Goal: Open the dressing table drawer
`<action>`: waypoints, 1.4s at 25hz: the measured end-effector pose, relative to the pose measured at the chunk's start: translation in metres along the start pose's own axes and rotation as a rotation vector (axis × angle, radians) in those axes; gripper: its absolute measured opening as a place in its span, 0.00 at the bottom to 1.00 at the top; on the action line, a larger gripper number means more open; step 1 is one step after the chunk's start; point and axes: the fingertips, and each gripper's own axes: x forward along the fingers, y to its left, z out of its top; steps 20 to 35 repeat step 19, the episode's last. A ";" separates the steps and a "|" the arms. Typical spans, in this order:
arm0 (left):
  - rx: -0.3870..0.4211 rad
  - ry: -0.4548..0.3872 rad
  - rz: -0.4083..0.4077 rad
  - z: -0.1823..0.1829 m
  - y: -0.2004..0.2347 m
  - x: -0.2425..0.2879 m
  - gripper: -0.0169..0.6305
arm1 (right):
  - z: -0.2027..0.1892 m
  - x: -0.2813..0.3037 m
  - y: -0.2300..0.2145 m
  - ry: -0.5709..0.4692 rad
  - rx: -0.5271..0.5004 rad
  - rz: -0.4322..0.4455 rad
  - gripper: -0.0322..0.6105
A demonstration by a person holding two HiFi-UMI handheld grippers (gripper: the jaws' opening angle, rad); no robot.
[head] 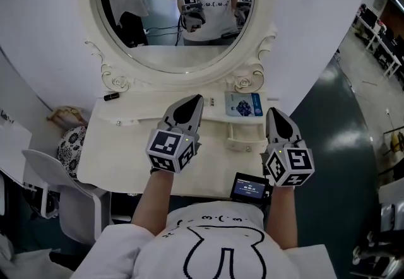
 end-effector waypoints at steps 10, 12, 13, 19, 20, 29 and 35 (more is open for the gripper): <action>-0.001 -0.001 -0.011 -0.001 -0.005 0.004 0.05 | -0.001 -0.002 -0.002 0.009 -0.010 -0.005 0.09; 0.000 -0.002 -0.013 0.000 -0.006 0.005 0.05 | -0.001 -0.003 -0.003 0.008 -0.010 -0.005 0.09; 0.001 -0.001 -0.014 0.000 -0.006 0.006 0.05 | -0.001 -0.003 -0.004 0.008 -0.011 -0.004 0.09; 0.001 0.001 -0.015 -0.001 -0.007 0.007 0.05 | -0.002 -0.001 -0.005 0.012 -0.013 -0.004 0.09; 0.001 0.001 -0.015 -0.001 -0.007 0.007 0.05 | -0.002 -0.001 -0.005 0.012 -0.013 -0.004 0.09; 0.001 0.001 -0.015 -0.001 -0.007 0.007 0.05 | -0.002 -0.001 -0.005 0.012 -0.013 -0.004 0.09; 0.001 0.001 -0.015 -0.001 -0.007 0.007 0.05 | -0.002 -0.001 -0.005 0.012 -0.013 -0.004 0.09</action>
